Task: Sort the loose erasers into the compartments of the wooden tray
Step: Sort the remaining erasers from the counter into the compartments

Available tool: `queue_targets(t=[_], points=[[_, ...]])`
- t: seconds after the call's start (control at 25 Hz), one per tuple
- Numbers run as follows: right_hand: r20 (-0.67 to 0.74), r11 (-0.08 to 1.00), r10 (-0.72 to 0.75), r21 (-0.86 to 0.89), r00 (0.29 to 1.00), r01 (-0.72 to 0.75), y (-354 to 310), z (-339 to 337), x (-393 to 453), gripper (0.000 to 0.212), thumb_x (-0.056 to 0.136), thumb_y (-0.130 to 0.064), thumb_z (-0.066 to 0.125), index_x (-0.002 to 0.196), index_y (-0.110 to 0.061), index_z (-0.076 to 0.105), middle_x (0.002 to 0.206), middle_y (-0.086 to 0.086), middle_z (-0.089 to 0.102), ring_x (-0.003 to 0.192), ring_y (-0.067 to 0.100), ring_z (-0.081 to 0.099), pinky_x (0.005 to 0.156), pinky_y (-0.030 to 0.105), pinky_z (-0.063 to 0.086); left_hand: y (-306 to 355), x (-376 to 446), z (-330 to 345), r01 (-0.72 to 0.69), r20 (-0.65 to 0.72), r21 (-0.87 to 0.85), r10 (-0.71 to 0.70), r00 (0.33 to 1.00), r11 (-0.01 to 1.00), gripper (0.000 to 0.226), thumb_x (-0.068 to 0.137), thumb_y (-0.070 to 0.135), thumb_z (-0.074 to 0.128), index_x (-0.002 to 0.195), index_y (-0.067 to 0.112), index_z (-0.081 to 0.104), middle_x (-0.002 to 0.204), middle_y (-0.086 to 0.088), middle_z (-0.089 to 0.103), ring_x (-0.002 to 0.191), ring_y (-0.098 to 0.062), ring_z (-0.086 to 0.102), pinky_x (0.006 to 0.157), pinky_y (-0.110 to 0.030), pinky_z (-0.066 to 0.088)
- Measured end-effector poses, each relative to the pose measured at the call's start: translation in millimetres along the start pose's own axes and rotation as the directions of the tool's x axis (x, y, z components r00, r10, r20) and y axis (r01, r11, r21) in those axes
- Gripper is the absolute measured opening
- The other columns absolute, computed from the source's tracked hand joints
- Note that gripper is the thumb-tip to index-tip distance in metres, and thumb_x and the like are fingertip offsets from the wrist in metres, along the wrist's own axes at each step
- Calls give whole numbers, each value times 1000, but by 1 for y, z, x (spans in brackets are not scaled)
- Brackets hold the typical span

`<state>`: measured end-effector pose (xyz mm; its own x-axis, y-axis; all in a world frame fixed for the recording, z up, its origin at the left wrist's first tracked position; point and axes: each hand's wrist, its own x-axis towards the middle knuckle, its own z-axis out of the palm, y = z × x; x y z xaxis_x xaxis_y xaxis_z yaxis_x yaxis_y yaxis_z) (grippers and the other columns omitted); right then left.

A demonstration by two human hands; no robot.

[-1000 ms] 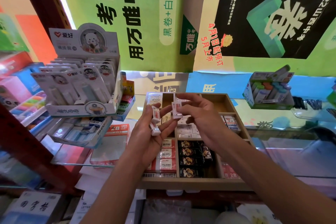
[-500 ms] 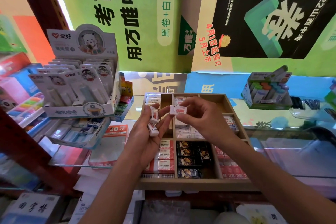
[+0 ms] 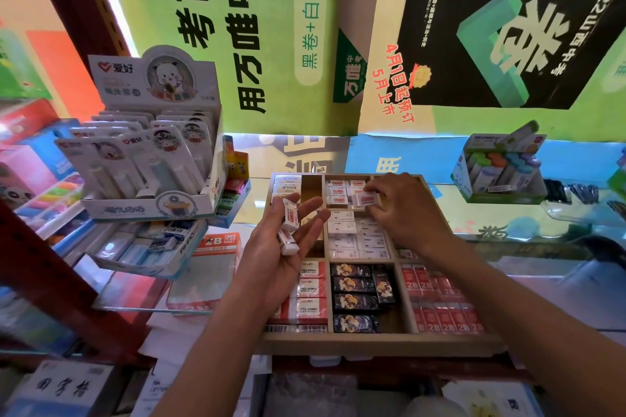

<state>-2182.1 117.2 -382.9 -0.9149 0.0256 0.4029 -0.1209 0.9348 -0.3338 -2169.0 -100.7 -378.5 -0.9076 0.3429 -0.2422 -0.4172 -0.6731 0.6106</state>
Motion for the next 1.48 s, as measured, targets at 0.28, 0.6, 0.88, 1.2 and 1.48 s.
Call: queue_targets(t=[0.28,0.6,0.88,1.2,1.48], points=[[15,999,9,-33,1000,-8,12,6,11,25,87,-28,71,111,-19,69,110,-1,67,102,21,54,86,36,42,1,-1,1,10,6,6,-10,1000,1000,38,102,35,43,128,9,53,119,-19,69,108,-34,68,91,-38,54],[246,960,130,210,961,-183,19,-4,36,30,100,-34,53,86,-15,72,83,0,68,77,19,58,68,35,40,1,-2,1,7,3,8,-7,1000,1000,38,101,35,44,128,9,52,120,-19,69,108,-34,68,91,-39,54],[413,990,35,112,910,-89,27,-9,57,17,97,-28,60,104,-21,74,101,-6,69,90,11,60,80,32,44,1,-1,1,15,0,-2,-15,1000,1000,39,102,35,43,130,9,52,120,-20,68,110,-35,67,91,-38,55],[226,994,-24,-95,974,46,25,16,51,13,89,-33,70,87,-20,72,83,-11,56,81,13,54,62,26,34,1,0,1,24,7,-2,-24,1000,1000,39,102,36,43,130,10,51,120,-19,68,109,-34,67,86,-35,59],[358,992,-126,27,925,125,38,5,50,32,87,-50,59,85,-25,80,100,-17,62,95,9,54,81,33,40,1,1,0,16,9,13,-16,1000,1000,37,102,36,43,126,10,53,119,-19,69,104,-32,70,83,-33,60]])
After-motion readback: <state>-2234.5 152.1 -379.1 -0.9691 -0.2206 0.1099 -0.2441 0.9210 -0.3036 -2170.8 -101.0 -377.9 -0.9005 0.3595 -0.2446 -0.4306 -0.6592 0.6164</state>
